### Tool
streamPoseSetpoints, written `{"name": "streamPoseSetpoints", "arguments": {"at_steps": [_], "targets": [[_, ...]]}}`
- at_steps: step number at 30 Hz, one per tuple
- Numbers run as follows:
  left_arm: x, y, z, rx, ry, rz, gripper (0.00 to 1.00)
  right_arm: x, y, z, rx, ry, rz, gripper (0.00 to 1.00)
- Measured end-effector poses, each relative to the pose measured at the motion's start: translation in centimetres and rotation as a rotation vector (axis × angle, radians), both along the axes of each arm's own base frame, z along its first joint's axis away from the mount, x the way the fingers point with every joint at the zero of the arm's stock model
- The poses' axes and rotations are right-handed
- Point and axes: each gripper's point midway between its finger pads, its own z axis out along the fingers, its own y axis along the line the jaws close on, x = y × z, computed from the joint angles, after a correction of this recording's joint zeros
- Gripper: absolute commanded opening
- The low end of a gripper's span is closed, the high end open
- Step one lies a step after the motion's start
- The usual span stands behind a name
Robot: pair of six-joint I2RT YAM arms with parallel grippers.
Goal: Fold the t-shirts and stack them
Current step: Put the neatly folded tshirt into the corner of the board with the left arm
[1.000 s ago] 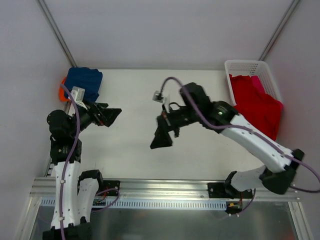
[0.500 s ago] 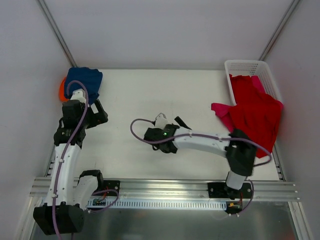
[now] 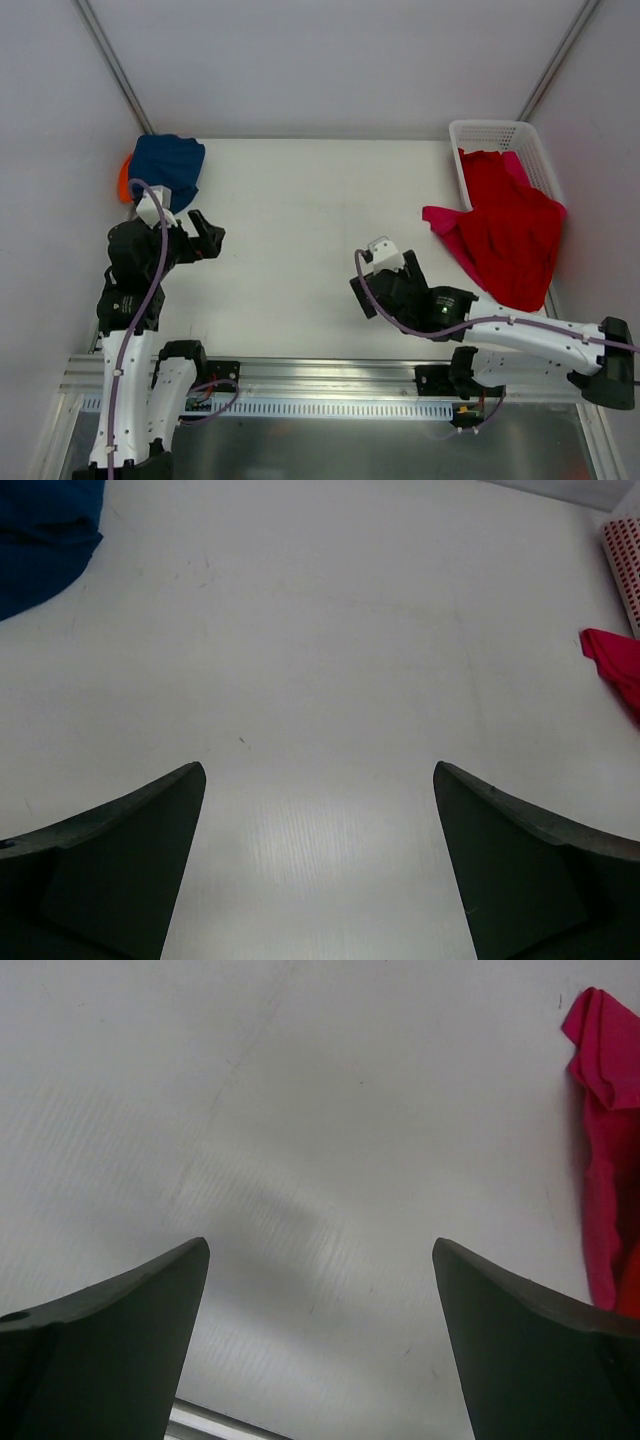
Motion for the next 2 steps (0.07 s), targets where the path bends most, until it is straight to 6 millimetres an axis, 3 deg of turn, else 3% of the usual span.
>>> {"name": "streamPoseSetpoints", "arguments": {"at_steps": [2], "targets": [[-0.01, -0.34, -0.35, -0.003, 0.009, -0.023, 0.99, -0.52, -0.98, -0.09, 0.038, -0.006, -0.004, 0.99]]}}
